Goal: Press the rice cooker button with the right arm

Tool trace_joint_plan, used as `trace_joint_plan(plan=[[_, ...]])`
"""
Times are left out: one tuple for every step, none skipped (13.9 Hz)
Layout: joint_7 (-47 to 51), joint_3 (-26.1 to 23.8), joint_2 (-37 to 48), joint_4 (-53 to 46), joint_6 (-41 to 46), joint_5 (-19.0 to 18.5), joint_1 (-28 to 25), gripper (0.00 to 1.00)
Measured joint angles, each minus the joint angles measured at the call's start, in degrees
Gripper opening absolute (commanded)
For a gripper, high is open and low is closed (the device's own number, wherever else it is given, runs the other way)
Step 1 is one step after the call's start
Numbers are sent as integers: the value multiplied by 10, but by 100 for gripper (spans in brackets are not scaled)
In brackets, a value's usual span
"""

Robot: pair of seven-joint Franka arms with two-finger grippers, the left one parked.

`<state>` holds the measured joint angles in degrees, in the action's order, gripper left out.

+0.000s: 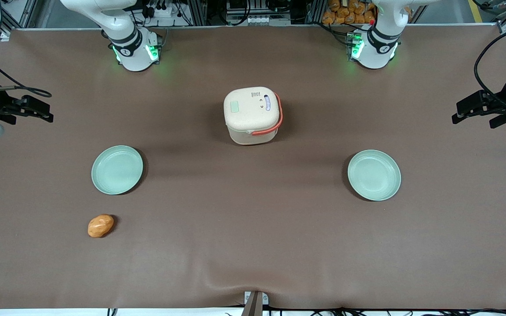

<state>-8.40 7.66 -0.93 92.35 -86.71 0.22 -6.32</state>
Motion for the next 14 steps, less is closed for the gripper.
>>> trace_joint_plan(plan=[[-10,0,0,0,3,0,-8,100],[-13,-1,0,0,10,0,-19,100],[-13,-2,0,0,19,0,-30,100],[-14,-3,0,1,27,0,-39,100],[-16,-4,0,1,31,0,-45,100],[-18,-4,-1,2,32,0,-49,100],[-21,-4,-3,2,31,0,-53,100],[-23,-4,-5,2,31,0,-62,100],[-24,-5,-7,2,31,0,-78,82],[-24,-5,-8,2,31,0,-100,69],[-20,-6,-10,2,32,0,-124,55],[-6,-7,-12,3,33,0,-150,38],[22,-8,-15,3,36,0,-177,25],[61,-9,-19,4,41,1,-206,15]])
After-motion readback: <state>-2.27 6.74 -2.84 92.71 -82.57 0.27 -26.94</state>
